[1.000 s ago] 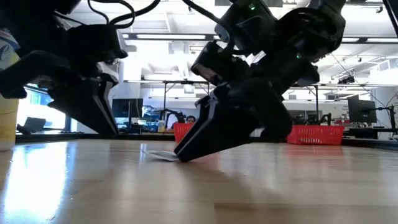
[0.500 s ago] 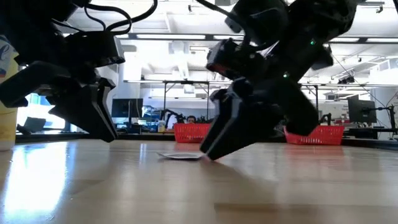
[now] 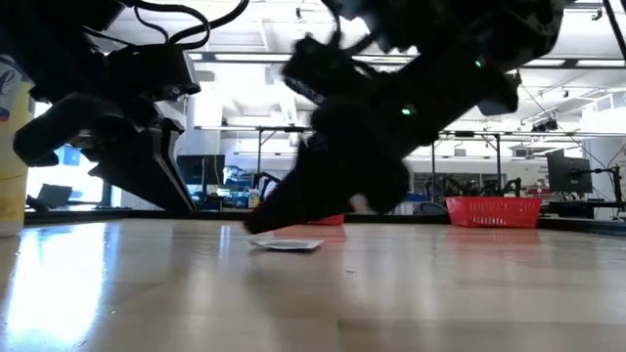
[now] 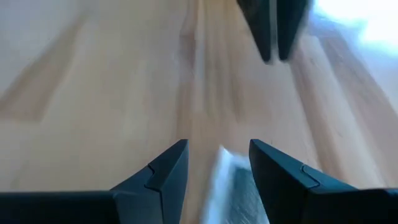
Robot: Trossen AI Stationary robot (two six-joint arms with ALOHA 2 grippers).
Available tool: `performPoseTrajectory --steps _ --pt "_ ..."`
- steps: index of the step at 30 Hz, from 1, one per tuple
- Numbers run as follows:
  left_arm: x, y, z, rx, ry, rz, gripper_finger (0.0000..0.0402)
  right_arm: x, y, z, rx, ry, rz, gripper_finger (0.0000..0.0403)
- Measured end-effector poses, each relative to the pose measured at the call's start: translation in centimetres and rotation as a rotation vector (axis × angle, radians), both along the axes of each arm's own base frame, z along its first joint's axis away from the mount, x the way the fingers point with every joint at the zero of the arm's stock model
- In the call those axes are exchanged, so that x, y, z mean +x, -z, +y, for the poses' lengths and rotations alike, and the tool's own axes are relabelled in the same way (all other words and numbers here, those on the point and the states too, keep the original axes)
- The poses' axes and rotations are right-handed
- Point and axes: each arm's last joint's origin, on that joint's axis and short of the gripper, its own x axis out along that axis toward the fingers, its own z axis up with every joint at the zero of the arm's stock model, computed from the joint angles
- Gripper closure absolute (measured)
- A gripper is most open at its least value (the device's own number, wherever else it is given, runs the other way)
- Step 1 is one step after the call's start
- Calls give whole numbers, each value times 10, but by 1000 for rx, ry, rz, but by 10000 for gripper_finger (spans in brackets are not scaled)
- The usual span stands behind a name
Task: Pick & Place First Aid Supplies
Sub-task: Put the towelette pack into the left red bin
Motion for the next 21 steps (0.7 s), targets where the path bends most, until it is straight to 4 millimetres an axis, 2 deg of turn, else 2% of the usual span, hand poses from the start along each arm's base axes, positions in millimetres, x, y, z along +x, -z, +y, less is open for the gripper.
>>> performPoseTrajectory --steps 5,13,21 --pt "0 0 0 -16 9 10 358 14 -8 12 -30 122 17 238" --pt "0 0 -1 -17 11 9 358 7 -3 15 15 256 26 238" --pt "2 -1 -1 -9 -2 -22 358 6 3 14 38 258 -4 238"
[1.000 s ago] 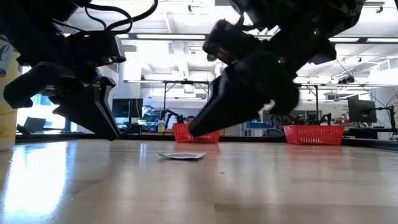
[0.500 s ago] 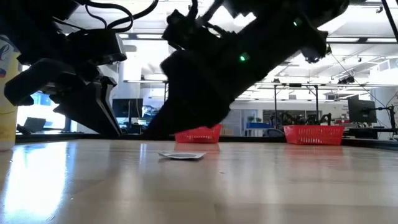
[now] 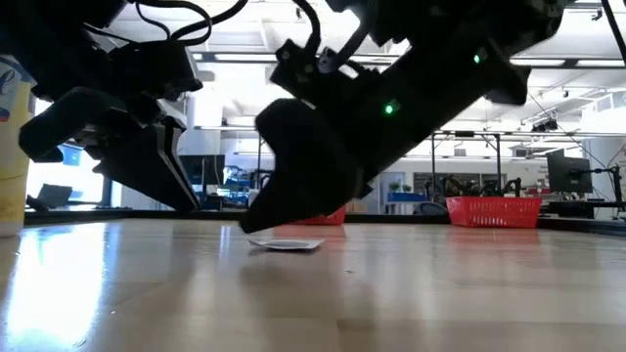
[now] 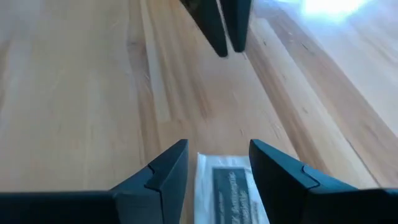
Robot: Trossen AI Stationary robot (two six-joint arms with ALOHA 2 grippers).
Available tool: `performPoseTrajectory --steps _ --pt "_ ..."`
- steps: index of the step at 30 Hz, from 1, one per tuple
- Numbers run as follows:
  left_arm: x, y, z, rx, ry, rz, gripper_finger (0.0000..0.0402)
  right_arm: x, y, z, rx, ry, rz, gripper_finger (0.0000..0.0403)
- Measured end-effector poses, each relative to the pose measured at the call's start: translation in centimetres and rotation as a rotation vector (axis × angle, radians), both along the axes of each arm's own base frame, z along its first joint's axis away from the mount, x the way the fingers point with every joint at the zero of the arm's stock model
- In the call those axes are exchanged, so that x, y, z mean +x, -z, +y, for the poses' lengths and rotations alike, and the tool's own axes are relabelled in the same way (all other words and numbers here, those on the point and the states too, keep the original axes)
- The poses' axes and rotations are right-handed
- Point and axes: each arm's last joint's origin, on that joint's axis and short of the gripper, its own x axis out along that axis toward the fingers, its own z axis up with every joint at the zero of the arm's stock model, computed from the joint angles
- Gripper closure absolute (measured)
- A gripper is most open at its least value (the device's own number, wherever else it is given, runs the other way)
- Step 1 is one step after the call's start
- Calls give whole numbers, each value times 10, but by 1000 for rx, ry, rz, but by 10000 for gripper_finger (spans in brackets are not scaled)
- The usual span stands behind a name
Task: Pick & Place First Aid Supplies
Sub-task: Put the towelette pack into the left red bin
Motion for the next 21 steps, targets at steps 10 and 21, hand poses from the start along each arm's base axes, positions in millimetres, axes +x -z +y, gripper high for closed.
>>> performPoseTrajectory --steps 10,21 --pt "0 0 0 -1 1 2 358 1 20 -4 33 82 24 246" --pt "0 0 0 -3 -3 1 358 -2 25 -10 47 109 88 388"
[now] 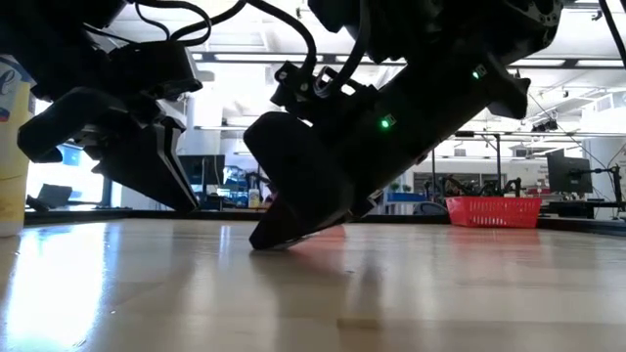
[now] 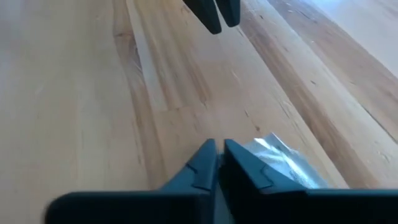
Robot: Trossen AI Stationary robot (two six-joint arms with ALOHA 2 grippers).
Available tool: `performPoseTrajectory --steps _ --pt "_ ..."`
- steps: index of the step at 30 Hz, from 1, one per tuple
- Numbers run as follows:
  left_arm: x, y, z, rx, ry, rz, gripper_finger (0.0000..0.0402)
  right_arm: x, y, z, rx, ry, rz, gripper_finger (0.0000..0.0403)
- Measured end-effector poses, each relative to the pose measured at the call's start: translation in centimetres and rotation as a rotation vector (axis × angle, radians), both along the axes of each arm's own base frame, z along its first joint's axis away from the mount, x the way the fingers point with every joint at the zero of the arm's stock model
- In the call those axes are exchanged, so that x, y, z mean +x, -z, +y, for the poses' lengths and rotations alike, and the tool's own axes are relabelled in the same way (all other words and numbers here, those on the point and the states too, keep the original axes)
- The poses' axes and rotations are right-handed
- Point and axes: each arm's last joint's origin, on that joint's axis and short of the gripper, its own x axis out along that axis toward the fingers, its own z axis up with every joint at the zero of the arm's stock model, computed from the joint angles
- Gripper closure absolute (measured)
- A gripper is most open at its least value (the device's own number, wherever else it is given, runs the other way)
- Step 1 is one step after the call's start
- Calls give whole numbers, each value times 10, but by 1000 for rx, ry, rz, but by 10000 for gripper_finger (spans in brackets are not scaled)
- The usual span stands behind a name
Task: Pick & Place First Aid Supplies
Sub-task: Put the towelette pack into the left red bin
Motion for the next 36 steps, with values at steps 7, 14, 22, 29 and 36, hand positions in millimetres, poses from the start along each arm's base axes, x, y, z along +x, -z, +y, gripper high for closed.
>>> performPoseTrajectory --steps 7,14,22,29,36 --pt "0 0 0 -15 -15 -5 358 0 -1 -1 21 19 -18 400" --pt "0 0 1 8 -23 -12 358 0 -28 -5 62 -2 -56 401" --pt "0 -1 1 7 -39 -21 358 9 -73 -66 56 59 -91 401" --pt "1 -2 1 10 -51 -37 358 15 -90 -163 22 147 -127 402" --pt "1 -2 1 21 -36 -35 358 1 -97 -267 60 257 -224 402"
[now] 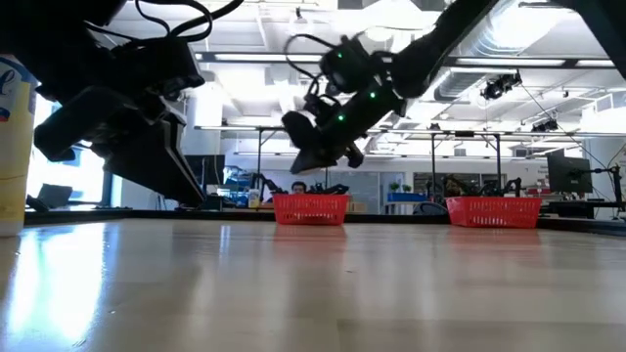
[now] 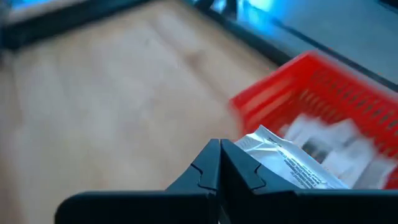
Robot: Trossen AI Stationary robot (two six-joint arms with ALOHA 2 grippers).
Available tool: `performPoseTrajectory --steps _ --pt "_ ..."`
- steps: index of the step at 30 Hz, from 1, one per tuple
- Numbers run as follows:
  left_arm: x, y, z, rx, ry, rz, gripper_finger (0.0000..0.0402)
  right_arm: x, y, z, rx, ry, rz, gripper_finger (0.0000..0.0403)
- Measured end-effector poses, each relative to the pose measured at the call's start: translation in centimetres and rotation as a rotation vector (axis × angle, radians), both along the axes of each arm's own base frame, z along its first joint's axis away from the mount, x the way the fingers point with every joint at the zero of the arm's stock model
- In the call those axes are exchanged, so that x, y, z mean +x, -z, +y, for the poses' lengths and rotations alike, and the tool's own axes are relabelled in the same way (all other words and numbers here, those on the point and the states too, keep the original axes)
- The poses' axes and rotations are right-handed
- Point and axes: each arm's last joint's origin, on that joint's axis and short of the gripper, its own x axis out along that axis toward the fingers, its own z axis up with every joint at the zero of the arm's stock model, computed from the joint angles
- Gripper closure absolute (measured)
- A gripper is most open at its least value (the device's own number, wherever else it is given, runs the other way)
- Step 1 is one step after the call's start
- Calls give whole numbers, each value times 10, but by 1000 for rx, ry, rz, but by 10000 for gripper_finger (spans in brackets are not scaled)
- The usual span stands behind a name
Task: Pick & Place First Aid Supplies
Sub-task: Put the towelette pack into the left red bin
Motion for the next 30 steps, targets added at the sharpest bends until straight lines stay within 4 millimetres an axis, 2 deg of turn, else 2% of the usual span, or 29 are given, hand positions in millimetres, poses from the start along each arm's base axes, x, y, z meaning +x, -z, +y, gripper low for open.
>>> performPoseTrajectory --steps 6,11,13,17,22,27,30 --pt "1 -1 -1 21 31 -7 358 -19 -1 -55 50 29 -68 402" --pt "3 -2 -1 37 48 -22 358 -27 21 -81 185 67 -107 403" --pt "3 -2 -1 39 48 -20 358 -29 28 -85 190 83 -100 403" --pt "2 -2 -1 41 48 -16 358 -29 28 -86 160 66 -84 396" --pt "0 -10 0 51 73 -22 358 -28 28 -86 134 53 -78 352" --pt "-5 -36 1 20 134 -6 358 -29 23 -88 109 80 -102 299" --pt "-8 -61 0 -2 188 37 358 -27 1 -83 60 65 -156 284"
